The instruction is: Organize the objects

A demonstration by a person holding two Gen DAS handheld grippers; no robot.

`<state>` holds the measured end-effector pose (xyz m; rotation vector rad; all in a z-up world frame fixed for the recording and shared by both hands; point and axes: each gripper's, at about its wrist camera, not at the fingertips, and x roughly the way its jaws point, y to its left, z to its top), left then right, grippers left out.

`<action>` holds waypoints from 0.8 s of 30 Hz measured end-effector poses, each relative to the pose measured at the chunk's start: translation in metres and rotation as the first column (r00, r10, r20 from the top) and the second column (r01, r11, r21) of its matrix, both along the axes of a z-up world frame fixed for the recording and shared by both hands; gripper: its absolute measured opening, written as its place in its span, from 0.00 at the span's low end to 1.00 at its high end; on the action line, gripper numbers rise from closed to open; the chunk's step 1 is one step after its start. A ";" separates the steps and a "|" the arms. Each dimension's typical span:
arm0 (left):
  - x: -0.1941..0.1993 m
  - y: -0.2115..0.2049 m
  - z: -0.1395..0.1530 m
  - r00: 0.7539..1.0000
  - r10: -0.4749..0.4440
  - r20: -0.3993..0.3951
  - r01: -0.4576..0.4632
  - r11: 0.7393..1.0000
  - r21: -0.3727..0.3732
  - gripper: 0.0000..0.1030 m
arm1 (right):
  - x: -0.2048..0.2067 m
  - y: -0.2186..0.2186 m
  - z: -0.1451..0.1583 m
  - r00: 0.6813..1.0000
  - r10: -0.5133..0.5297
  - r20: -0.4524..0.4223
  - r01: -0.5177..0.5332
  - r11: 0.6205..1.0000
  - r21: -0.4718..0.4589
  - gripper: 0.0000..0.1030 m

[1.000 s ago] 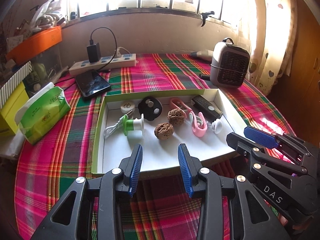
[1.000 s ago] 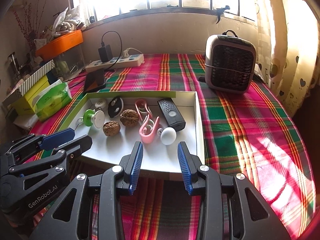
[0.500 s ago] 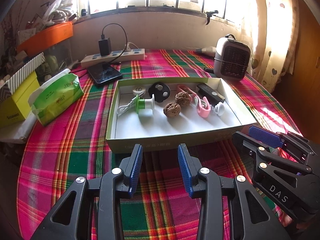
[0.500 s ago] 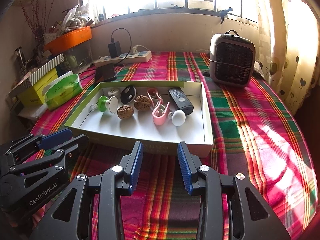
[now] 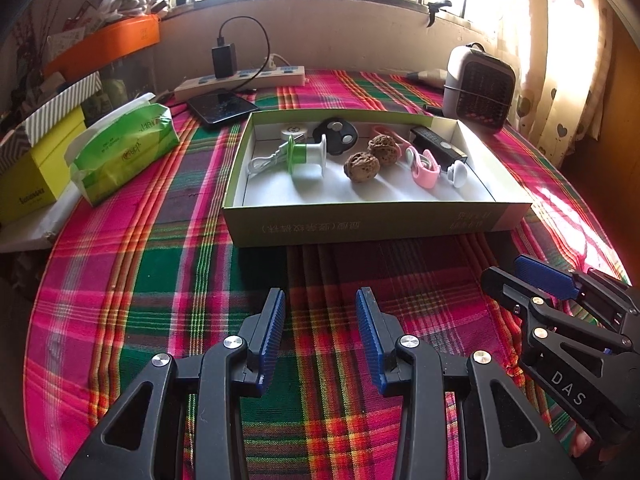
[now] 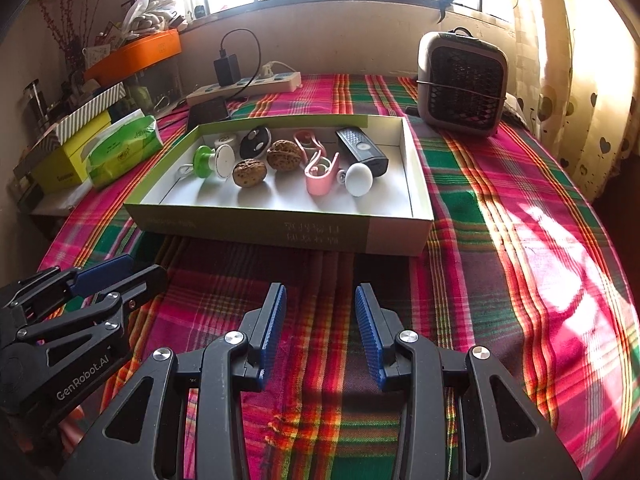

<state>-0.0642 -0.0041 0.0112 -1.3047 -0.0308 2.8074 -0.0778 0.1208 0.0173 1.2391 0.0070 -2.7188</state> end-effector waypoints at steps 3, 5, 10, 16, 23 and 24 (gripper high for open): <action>0.002 -0.001 -0.004 1.000 0.006 0.013 -0.006 1.000 0.002 0.34 | 0.002 -0.002 -0.004 1.000 0.002 0.014 -0.002 1.000 0.010 0.37; 0.004 0.000 -0.007 1.000 0.009 0.019 -0.009 1.000 -0.002 0.34 | 0.003 -0.002 -0.006 1.000 0.002 0.020 -0.002 1.000 0.010 0.37; 0.007 0.001 -0.007 1.000 0.011 0.003 -0.011 1.000 -0.015 0.34 | 0.004 0.000 -0.007 1.000 -0.007 0.025 0.006 1.000 0.013 0.37; 0.009 0.001 -0.009 1.000 0.021 -0.001 -0.021 1.000 -0.012 0.34 | 0.006 0.003 -0.007 0.999 -0.022 0.026 0.022 1.000 0.022 0.37; 0.009 0.004 -0.008 0.999 0.037 0.000 -0.037 0.999 -0.027 0.35 | 0.008 0.003 -0.009 0.999 -0.023 0.036 0.021 0.999 0.043 0.60; 0.009 0.004 -0.008 0.999 0.039 0.000 -0.039 0.999 -0.027 0.35 | 0.007 0.003 -0.009 0.999 -0.023 0.037 0.022 0.999 0.045 0.60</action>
